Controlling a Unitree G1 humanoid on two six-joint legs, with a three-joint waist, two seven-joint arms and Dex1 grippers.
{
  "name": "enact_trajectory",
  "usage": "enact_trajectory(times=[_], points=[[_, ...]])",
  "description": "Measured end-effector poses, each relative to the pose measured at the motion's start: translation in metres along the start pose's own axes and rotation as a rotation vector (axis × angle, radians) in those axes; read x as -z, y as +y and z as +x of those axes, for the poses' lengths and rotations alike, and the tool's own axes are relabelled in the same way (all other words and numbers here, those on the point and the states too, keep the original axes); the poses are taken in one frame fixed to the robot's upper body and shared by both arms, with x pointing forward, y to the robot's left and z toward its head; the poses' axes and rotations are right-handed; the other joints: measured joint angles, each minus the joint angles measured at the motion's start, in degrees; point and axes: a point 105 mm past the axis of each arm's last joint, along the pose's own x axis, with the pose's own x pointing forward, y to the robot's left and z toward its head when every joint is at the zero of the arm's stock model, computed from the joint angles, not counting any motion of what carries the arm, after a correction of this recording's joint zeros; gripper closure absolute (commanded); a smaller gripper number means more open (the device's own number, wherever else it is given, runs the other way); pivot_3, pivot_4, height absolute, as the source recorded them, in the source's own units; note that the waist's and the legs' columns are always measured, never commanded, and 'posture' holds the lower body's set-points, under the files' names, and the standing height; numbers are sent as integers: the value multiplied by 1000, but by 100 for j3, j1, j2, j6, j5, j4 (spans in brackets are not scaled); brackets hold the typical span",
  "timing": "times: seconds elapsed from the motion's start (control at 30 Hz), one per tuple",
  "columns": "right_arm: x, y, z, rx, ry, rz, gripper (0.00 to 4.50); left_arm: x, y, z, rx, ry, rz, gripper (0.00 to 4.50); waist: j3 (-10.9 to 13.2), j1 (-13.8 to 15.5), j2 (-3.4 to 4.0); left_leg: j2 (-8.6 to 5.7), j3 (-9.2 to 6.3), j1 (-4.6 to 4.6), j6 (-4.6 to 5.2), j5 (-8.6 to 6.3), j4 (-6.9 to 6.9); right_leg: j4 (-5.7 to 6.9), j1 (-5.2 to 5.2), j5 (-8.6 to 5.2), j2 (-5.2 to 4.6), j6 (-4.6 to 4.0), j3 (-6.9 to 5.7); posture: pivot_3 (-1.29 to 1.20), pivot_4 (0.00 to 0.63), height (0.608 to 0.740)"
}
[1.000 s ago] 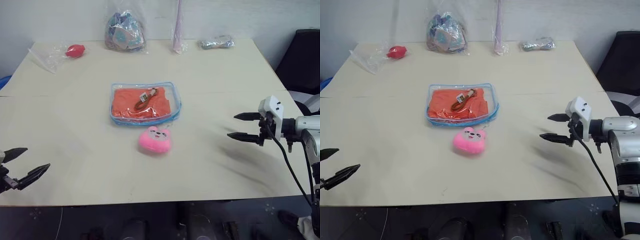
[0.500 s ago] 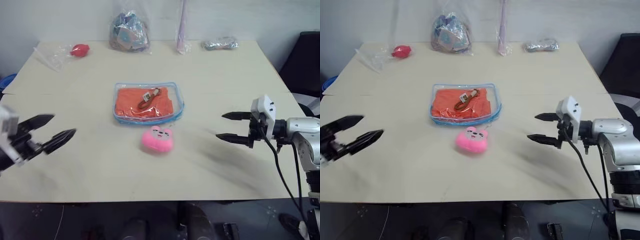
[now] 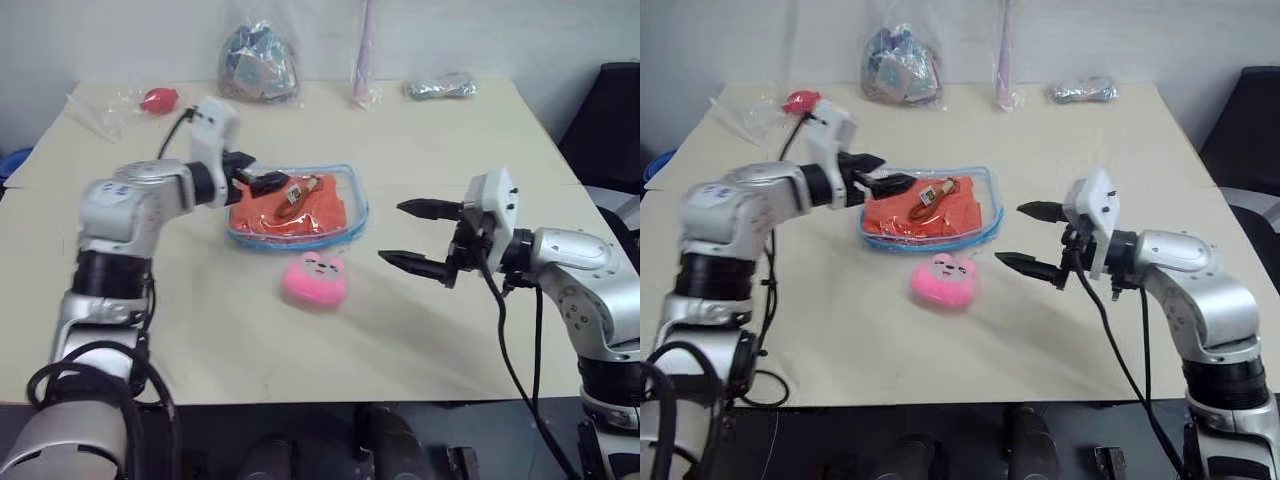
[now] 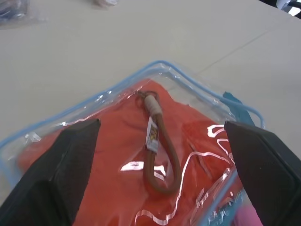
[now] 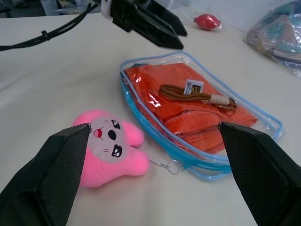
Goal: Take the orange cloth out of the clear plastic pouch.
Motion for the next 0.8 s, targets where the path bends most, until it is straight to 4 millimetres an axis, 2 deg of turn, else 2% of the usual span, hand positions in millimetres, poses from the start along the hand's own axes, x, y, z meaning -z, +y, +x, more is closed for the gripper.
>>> enact_trajectory(times=[0.13, 0.23, 0.3, 0.4, 0.5, 0.67, 0.73, 0.8], points=[[-4, 2, 3, 14, -11, -15, 0, 22, -3, 29, 14, 98, 44, 8, 1, -17, -2, 0, 7, -2, 2, 1, -3, 0, -1, 0, 0, 1, 1, 0, 150, 740], [-5, 5, 3, 19, -13, -26, 0, 40, 2, 38, -16, 166, 52, 8, 2, -12, -3, 1, 14, -7, 6, 3, -10, 0, 0, 1, -1, 1, 4, 0, 150, 740], [-4, 6, 3, 24, -11, -27, 0, 49, 8, 41, -46, 196, 58, 437, 2, -8, -4, 0, 14, -6, 8, 4, -9, 0, 0, 2, -4, 3, 4, 0, 150, 740], [-1, 7, 1, 31, 0, -24, 0, 46, 4, 47, -39, 183, 77, 1226, 3, 17, -6, -2, 9, -3, 13, 6, -4, 0, -1, 4, -9, 6, 2, 0, 150, 740], [-2, 8, 1, 29, 3, -29, 0, 46, 6, 47, -47, 173, 76, 2316, 3, 15, -6, -7, 9, -5, 17, 8, -3, 0, -1, 6, -15, 10, 3, 0, 150, 740], [-3, 10, 1, 21, 3, -39, 0, 44, 5, 47, -46, 164, 72, 3880, 3, 11, -7, -6, 5, -5, 17, 8, -3, -1, -1, 6, -15, 10, 1, 0, 150, 740], [-2, 14, 5, -12, 7, -39, 0, 40, 12, 38, -72, 136, 56, 4465, 3, -1, -7, -4, 3, -4, 17, 8, -3, -1, -4, 6, -15, 10, 0, 0, 150, 740], [-4, 17, 6, -43, 1, -38, 0, 37, 24, 25, -125, 117, 28, 4465, 3, -29, -7, -1, 6, -4, 16, 8, -4, 0, -9, 6, -14, 10, 2, 0, 150, 740]])
